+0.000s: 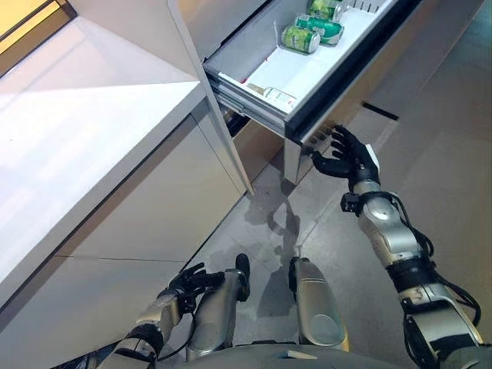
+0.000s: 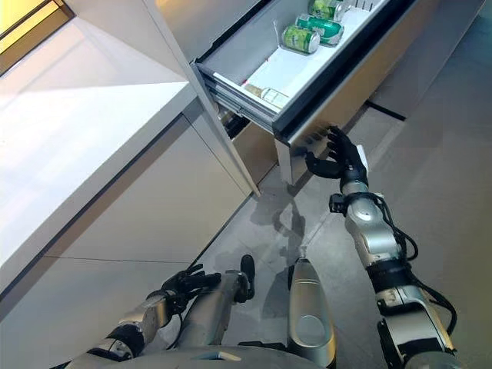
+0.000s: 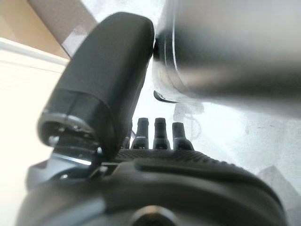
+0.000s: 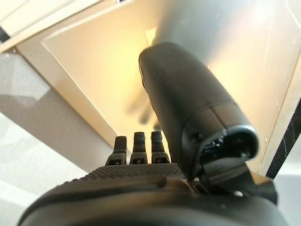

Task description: Put drinks into fridge and close the fridge

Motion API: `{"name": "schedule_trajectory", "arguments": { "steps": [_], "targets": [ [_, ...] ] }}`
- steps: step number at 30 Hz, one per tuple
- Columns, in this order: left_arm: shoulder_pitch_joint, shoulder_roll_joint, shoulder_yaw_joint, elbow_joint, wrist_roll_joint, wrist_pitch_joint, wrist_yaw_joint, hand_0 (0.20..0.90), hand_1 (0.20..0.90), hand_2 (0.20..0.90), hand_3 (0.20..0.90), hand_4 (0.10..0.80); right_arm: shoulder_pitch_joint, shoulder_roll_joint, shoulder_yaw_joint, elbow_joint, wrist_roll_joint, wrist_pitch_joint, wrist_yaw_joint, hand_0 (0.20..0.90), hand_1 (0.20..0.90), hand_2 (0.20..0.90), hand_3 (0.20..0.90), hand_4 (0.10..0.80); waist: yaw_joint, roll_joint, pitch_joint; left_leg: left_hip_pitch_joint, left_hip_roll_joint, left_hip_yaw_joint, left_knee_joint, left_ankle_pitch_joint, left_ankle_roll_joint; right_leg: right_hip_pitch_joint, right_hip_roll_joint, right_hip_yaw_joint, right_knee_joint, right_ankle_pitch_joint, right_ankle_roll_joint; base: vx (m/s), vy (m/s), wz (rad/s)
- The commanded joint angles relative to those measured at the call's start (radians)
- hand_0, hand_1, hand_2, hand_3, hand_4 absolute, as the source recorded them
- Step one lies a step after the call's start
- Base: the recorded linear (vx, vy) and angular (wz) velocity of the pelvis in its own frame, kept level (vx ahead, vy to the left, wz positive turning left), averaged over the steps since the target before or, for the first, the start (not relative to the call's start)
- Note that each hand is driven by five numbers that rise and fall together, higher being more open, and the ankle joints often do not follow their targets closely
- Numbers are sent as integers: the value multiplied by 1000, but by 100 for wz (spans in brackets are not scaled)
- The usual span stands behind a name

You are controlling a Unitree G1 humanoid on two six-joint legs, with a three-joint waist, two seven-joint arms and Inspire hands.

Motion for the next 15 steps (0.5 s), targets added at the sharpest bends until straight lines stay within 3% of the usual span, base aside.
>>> {"name": "schedule_trajectory", "arguments": {
  "steps": [1, 15],
  "targets": [
    [17, 21, -51, -19, -26, 15, 25, 900, 900, 900, 900, 800, -221, 112, 164, -99, 3, -76, 89, 900, 900, 900, 900, 800, 81, -19, -13, 36, -66, 45, 71, -93, 81, 74, 16, -26, -109, 76, -32, 14, 8, -5],
    [13, 5, -112, -4, -61, -14, -22, 900, 900, 900, 900, 800, -445, 250, 337, 1, 3, 2, 62, 900, 900, 900, 900, 800, 129, 54, -12, 49, -77, 50, 54, -49, 57, 95, -15, -44, -139, 82, -41, -2, 16, 4]
  ]
}}
